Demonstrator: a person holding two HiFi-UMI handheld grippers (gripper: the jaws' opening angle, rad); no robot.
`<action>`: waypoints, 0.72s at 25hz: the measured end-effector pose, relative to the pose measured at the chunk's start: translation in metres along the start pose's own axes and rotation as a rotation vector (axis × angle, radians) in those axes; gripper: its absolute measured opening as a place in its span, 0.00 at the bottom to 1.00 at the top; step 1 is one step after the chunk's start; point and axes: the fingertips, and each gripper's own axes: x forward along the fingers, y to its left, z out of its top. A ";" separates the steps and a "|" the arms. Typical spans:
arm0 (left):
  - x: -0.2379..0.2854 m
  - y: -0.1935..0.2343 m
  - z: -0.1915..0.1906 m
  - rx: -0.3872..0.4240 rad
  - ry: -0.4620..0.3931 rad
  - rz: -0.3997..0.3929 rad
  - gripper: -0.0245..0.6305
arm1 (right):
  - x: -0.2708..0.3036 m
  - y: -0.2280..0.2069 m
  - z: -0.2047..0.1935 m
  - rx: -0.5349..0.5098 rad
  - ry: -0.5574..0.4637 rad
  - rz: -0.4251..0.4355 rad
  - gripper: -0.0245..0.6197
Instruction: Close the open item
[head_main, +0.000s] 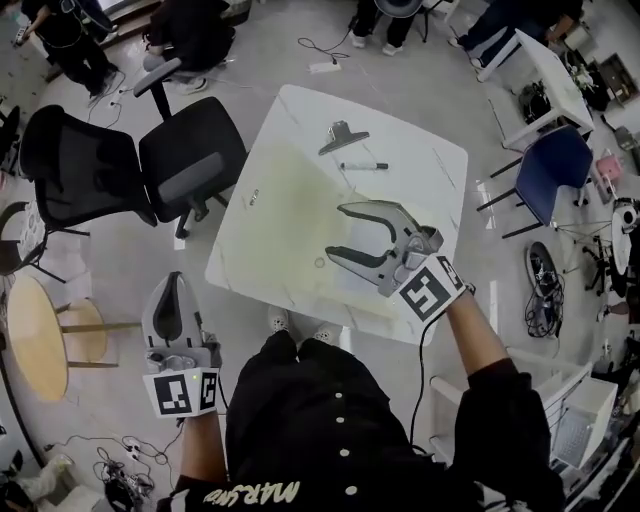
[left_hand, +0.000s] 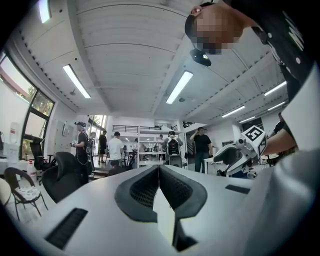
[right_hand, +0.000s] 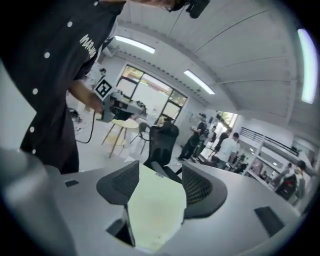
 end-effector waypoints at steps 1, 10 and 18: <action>-0.003 0.005 -0.005 -0.007 0.007 0.013 0.07 | 0.017 0.007 -0.001 -0.060 0.017 0.072 0.47; -0.038 0.042 -0.046 -0.070 0.080 0.151 0.07 | 0.143 0.058 -0.025 -0.532 0.132 0.586 0.47; -0.062 0.050 -0.077 -0.121 0.155 0.223 0.07 | 0.191 0.087 -0.070 -0.756 0.321 0.922 0.39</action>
